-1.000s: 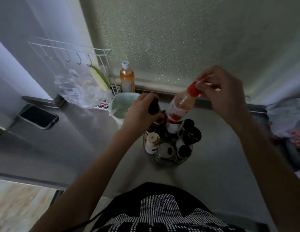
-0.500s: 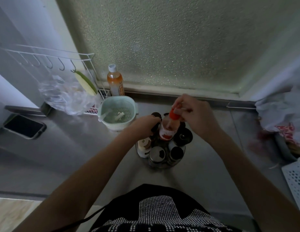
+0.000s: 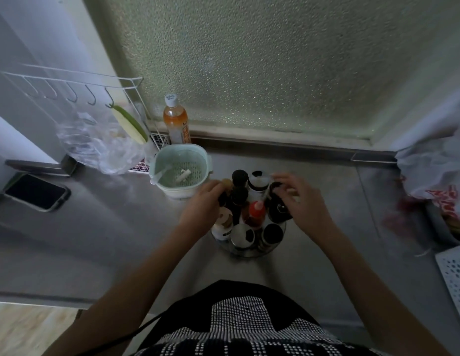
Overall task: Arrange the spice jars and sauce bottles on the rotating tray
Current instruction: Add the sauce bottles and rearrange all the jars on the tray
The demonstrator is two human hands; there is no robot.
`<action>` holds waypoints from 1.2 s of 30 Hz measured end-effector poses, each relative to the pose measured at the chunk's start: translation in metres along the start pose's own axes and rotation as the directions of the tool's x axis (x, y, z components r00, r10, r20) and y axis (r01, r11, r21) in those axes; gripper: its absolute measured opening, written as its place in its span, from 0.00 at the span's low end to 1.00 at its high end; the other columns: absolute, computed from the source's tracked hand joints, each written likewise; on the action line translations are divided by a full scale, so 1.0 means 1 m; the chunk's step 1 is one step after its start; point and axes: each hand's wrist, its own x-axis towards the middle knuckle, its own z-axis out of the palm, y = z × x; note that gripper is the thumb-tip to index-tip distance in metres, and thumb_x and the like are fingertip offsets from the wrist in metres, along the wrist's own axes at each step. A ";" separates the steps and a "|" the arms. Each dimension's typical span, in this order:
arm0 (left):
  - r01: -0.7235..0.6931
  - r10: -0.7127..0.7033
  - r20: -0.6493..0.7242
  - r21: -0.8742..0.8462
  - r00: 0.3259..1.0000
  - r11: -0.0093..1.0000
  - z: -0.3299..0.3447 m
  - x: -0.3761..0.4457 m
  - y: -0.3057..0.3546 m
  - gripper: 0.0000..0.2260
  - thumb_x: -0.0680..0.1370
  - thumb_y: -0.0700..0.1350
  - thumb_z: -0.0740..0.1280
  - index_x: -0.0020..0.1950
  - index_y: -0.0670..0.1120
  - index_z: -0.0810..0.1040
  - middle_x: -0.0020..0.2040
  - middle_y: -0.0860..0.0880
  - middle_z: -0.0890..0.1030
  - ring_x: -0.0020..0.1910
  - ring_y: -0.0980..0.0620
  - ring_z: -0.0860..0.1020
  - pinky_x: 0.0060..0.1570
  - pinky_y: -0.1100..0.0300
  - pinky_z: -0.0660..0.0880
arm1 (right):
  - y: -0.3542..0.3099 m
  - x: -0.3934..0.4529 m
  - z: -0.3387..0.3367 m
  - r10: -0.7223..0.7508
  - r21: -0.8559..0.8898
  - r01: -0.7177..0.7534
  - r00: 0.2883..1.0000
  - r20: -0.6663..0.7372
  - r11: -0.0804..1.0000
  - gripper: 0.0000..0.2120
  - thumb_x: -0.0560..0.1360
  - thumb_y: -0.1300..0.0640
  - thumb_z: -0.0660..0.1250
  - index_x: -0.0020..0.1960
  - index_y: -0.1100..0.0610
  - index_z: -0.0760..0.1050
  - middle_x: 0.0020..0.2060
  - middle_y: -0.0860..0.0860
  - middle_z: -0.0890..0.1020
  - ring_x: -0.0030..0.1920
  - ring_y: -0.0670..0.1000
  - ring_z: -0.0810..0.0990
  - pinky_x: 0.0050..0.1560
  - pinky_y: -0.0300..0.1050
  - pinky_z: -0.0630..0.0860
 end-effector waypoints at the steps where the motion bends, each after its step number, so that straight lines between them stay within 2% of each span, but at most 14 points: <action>1: 0.042 -0.042 -0.032 -0.024 0.999 0.999 0.001 -0.008 -0.003 0.15 0.73 0.32 0.61 0.57 0.43 0.76 0.57 0.43 0.77 0.55 0.44 0.75 0.51 0.53 0.75 | 0.008 -0.007 -0.002 0.056 0.043 -0.053 0.994 -0.090 0.998 0.09 0.77 0.60 0.64 0.56 0.56 0.75 0.46 0.46 0.81 0.43 0.42 0.79 0.45 0.26 0.72; 2: 0.072 -0.075 -0.052 -0.047 0.996 0.996 0.002 -0.016 -0.005 0.14 0.73 0.31 0.61 0.56 0.41 0.76 0.56 0.41 0.77 0.54 0.42 0.76 0.50 0.51 0.76 | 0.019 -0.014 -0.002 0.128 0.077 -0.117 0.979 -0.156 0.990 0.08 0.77 0.62 0.62 0.55 0.56 0.75 0.45 0.48 0.81 0.43 0.45 0.79 0.44 0.27 0.73; 4: 0.118 -0.123 -0.057 -0.087 0.991 0.989 0.007 -0.032 -0.008 0.13 0.71 0.30 0.61 0.54 0.39 0.76 0.54 0.38 0.76 0.51 0.39 0.76 0.49 0.46 0.77 | 0.045 -0.027 0.005 0.284 0.105 -0.268 0.940 -0.191 0.958 0.09 0.77 0.66 0.59 0.54 0.57 0.73 0.46 0.52 0.80 0.44 0.52 0.80 0.46 0.39 0.76; 5: 0.147 -0.151 -0.034 -0.112 0.988 0.983 0.010 -0.038 -0.010 0.13 0.71 0.30 0.61 0.54 0.39 0.75 0.54 0.38 0.75 0.50 0.38 0.76 0.47 0.44 0.77 | 0.058 -0.032 0.011 0.353 0.085 -0.343 0.923 -0.152 0.935 0.11 0.76 0.68 0.57 0.55 0.58 0.72 0.47 0.53 0.80 0.46 0.57 0.81 0.47 0.46 0.75; 7: 0.195 -0.194 0.025 -0.160 0.981 0.968 0.014 -0.048 -0.011 0.11 0.72 0.35 0.59 0.53 0.40 0.73 0.54 0.39 0.75 0.49 0.39 0.76 0.46 0.43 0.77 | 0.074 -0.040 0.024 0.411 -0.001 -0.411 0.912 -0.023 0.912 0.15 0.74 0.72 0.55 0.57 0.60 0.70 0.52 0.58 0.80 0.50 0.62 0.81 0.50 0.50 0.73; 10: 0.236 -0.222 0.088 -0.213 0.971 0.948 0.019 -0.056 -0.013 0.12 0.71 0.40 0.58 0.53 0.42 0.73 0.51 0.40 0.77 0.48 0.40 0.76 0.46 0.46 0.76 | 0.086 -0.050 0.038 0.396 -0.075 -0.390 0.915 0.083 0.918 0.21 0.72 0.74 0.54 0.62 0.62 0.69 0.58 0.61 0.79 0.53 0.63 0.80 0.51 0.45 0.71; 15: 0.364 -0.335 0.162 -0.215 0.928 0.906 0.032 -0.066 -0.022 0.10 0.72 0.33 0.61 0.52 0.40 0.72 0.51 0.41 0.77 0.48 0.43 0.76 0.44 0.57 0.71 | 0.095 -0.057 0.043 0.409 -0.156 -0.392 0.907 0.098 0.907 0.20 0.72 0.72 0.56 0.61 0.60 0.70 0.58 0.59 0.79 0.52 0.59 0.80 0.48 0.40 0.67; 17: 0.375 -0.327 0.240 -0.192 0.914 0.907 0.038 -0.070 -0.024 0.09 0.72 0.32 0.61 0.51 0.39 0.73 0.51 0.40 0.77 0.49 0.41 0.76 0.45 0.58 0.69 | 0.090 -0.057 0.046 0.394 -0.168 -0.376 0.915 0.092 0.911 0.19 0.72 0.72 0.58 0.62 0.62 0.70 0.56 0.61 0.79 0.48 0.56 0.78 0.46 0.37 0.65; 19: 0.379 -0.320 0.293 -0.175 0.901 0.909 0.043 -0.074 -0.024 0.09 0.72 0.32 0.62 0.51 0.38 0.74 0.52 0.38 0.77 0.51 0.40 0.76 0.47 0.57 0.69 | 0.087 -0.060 0.048 0.360 -0.205 -0.337 0.929 0.087 0.919 0.16 0.72 0.71 0.60 0.59 0.64 0.72 0.56 0.62 0.79 0.52 0.58 0.78 0.45 0.37 0.64; 23: 0.395 -0.311 0.359 -0.189 0.880 0.899 0.049 -0.077 -0.023 0.13 0.72 0.34 0.63 0.56 0.38 0.75 0.54 0.38 0.77 0.52 0.40 0.77 0.51 0.57 0.71 | 0.095 -0.078 0.049 0.331 -0.434 -0.237 0.931 0.154 0.869 0.18 0.74 0.66 0.59 0.63 0.60 0.71 0.60 0.61 0.77 0.60 0.61 0.75 0.55 0.51 0.72; 27: 0.416 -0.323 0.366 -0.213 0.873 0.884 0.050 -0.081 -0.024 0.16 0.72 0.35 0.65 0.60 0.40 0.74 0.56 0.39 0.77 0.51 0.42 0.78 0.52 0.56 0.73 | 0.100 -0.099 0.051 0.279 -0.530 -0.128 0.936 0.216 0.839 0.21 0.74 0.65 0.60 0.67 0.58 0.69 0.65 0.58 0.74 0.63 0.60 0.72 0.59 0.52 0.73; 32: 0.441 -0.346 0.343 -0.253 0.873 0.861 0.050 -0.080 -0.026 0.20 0.71 0.35 0.66 0.63 0.41 0.71 0.56 0.39 0.77 0.51 0.41 0.78 0.51 0.54 0.75 | 0.095 -0.115 0.059 0.201 -0.578 -0.014 0.944 0.261 0.816 0.16 0.69 0.58 0.63 0.56 0.55 0.78 0.54 0.56 0.82 0.51 0.58 0.82 0.45 0.46 0.80; 34: 0.459 -0.363 0.338 -0.269 0.868 0.847 0.050 -0.081 -0.026 0.24 0.72 0.35 0.66 0.67 0.43 0.67 0.56 0.39 0.77 0.51 0.41 0.78 0.52 0.52 0.75 | 0.094 -0.121 0.061 0.178 -0.603 0.062 0.927 0.330 0.795 0.17 0.68 0.56 0.61 0.55 0.54 0.79 0.53 0.56 0.83 0.50 0.58 0.83 0.45 0.46 0.80; 36: 0.485 -0.394 0.319 -0.290 0.862 0.825 0.051 -0.083 -0.028 0.26 0.72 0.35 0.66 0.69 0.43 0.64 0.56 0.40 0.76 0.51 0.41 0.78 0.53 0.51 0.75 | 0.095 -0.126 0.067 0.108 -0.583 0.146 0.919 0.378 0.800 0.20 0.66 0.56 0.67 0.59 0.52 0.75 0.54 0.53 0.83 0.52 0.57 0.82 0.47 0.45 0.80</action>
